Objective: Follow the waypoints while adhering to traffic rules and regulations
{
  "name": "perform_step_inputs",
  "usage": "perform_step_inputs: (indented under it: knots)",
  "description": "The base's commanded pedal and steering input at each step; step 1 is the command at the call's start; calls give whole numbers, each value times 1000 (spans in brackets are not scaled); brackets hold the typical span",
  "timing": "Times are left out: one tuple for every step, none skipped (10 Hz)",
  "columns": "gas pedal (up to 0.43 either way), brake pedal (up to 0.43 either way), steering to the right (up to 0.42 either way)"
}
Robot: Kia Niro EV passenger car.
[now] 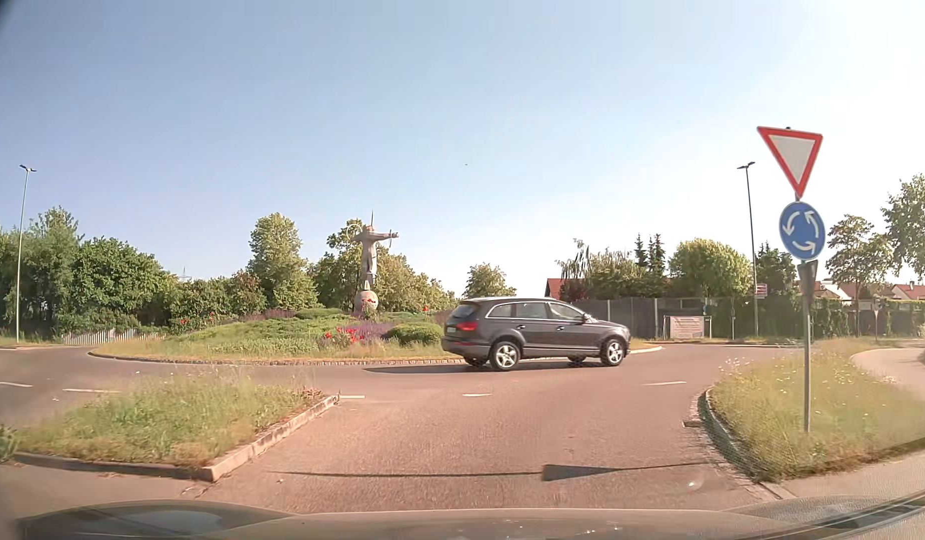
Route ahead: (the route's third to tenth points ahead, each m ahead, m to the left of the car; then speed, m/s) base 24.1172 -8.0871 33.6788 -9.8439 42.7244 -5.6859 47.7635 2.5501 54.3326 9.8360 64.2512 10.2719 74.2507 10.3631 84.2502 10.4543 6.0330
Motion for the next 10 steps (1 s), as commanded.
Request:
perform_step_inputs:
  knots:
    - [260,12,20]
    - [260,12,34]
    - [260,12,55]
    - [248,12,85]
    - [248,12,111]
    - [248,12,133]
    - [248,12,156]
    - [248,12,176]
    - [248,12,188]
    - [228,6,194]
